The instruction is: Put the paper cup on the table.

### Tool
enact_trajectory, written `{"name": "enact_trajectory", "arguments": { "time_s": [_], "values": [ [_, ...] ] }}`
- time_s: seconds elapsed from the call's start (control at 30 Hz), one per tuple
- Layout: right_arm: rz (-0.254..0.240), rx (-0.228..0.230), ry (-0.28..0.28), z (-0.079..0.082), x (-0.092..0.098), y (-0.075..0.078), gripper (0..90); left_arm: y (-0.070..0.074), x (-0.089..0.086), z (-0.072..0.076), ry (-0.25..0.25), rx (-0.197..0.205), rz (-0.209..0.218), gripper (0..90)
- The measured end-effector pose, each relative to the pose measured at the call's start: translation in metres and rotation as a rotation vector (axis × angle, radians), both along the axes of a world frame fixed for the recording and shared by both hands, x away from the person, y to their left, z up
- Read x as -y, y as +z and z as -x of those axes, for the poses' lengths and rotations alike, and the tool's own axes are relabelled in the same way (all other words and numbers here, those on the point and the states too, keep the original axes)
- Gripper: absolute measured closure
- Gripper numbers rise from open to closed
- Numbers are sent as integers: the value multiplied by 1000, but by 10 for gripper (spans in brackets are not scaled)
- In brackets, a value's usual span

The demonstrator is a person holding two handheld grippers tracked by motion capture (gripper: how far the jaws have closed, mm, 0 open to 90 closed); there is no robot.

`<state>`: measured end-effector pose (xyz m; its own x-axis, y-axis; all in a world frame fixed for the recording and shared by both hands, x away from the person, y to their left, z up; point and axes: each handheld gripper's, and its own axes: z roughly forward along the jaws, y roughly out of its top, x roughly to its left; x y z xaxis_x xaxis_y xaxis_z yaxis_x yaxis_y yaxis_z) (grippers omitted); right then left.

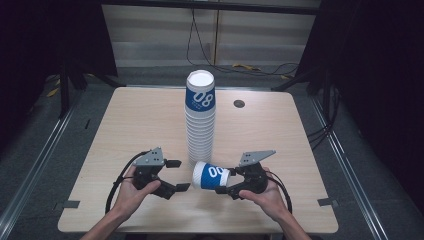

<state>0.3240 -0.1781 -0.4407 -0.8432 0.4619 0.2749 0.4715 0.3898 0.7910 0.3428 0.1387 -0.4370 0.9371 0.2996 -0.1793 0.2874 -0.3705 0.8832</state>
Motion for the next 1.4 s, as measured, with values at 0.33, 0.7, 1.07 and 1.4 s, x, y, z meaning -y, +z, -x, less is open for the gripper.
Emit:
{"name": "enact_trajectory", "arguments": {
  "time_s": [0.33, 0.7, 1.07, 1.4],
  "values": [
    [-78, 7, 9, -1, 1, -2, 291, 5, -3, 2, -54, 4, 75, 159],
    [-162, 39, 71, 0, -7, -6, 290, 6, -4, 2, -47, 7, 140, 158],
    [-227, 55, 123, 3, -15, -6, 290, 6, -3, 1, -74, 17, 161, 156],
    [-261, 84, 145, 4, -19, -5, 293, -1, 2, -4, -85, -17, 169, 0]
  ]
}}
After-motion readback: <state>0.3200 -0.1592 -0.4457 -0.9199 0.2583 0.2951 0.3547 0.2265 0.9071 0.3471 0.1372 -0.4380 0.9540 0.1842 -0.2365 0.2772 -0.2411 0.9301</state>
